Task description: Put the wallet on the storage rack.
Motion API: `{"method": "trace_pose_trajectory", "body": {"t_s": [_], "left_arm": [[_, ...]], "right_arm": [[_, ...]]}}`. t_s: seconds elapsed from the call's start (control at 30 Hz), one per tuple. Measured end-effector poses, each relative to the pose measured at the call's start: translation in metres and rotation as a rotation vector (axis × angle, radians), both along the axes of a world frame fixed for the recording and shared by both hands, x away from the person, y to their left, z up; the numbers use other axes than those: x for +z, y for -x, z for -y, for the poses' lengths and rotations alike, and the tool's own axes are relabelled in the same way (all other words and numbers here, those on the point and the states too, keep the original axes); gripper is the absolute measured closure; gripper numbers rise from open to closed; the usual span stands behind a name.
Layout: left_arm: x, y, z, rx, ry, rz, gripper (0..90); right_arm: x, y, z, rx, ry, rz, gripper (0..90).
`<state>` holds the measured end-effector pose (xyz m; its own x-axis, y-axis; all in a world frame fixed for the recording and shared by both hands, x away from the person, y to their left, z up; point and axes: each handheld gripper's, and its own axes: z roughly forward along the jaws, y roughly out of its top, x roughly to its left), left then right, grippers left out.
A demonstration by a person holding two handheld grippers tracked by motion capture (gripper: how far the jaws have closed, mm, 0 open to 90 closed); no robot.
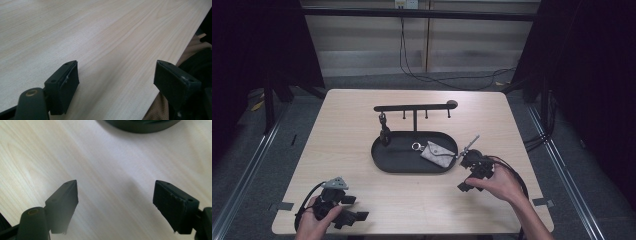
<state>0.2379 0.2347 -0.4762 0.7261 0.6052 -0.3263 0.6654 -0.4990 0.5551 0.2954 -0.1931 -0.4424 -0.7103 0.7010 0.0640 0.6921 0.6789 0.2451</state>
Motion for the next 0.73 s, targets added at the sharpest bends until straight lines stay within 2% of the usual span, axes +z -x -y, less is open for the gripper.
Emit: {"method": "trace_pose_trajectory", "body": {"t_s": [0.03, 0.1, 0.2, 0.23, 0.3, 0.33, 0.43, 0.5, 0.6, 0.63, 0.73], "left_arm": [[0.0, 0.0, 0.0, 0.002, 0.003, 0.001, 20.1], [0.0, 0.0, -0.001, 0.005, 0.005, 0.003, 20.0], [0.0, 0.0, -0.001, 0.01, 0.01, 0.005, 20.0], [0.0, 0.0, -0.002, 0.013, 0.014, 0.006, 20.0], [0.0, 0.0, -0.002, 0.015, 0.015, 0.006, 20.1], [0.0, 0.0, -0.002, 0.017, 0.009, 0.006, 20.1], [0.0, -0.001, -0.001, 0.02, 0.011, 0.005, 20.2], [0.0, -0.001, -0.001, 0.022, 0.017, 0.004, 20.2], [0.001, -0.001, -0.003, 0.019, 0.022, 0.01, 20.2], [0.001, -0.001, -0.003, 0.018, 0.024, 0.009, 20.2], [0.001, 0.0, -0.004, 0.015, 0.023, 0.015, 20.2]], "right_arm": [[-0.002, 0.004, 0.0, -0.004, -0.013, -0.01, 20.2], [-0.008, 0.013, 0.004, -0.013, -0.029, 0.008, 20.5], [-0.011, 0.018, 0.009, -0.028, -0.038, 0.019, 20.7], [-0.014, 0.023, 0.012, -0.042, -0.031, 0.035, 20.7], [-0.015, 0.026, 0.014, -0.048, -0.045, 0.039, 20.6], [-0.018, 0.033, 0.015, -0.048, -0.065, 0.051, 20.8], [-0.019, 0.039, 0.015, -0.058, -0.062, 0.073, 20.8], [-0.021, 0.044, 0.016, -0.058, -0.079, 0.088, 20.8], [-0.024, 0.05, 0.023, -0.091, -0.117, 0.107, 20.7], [-0.027, 0.052, 0.027, -0.126, -0.116, 0.13, 20.1], [-0.032, 0.054, 0.033, -0.154, -0.135, 0.156, 19.3]]}}
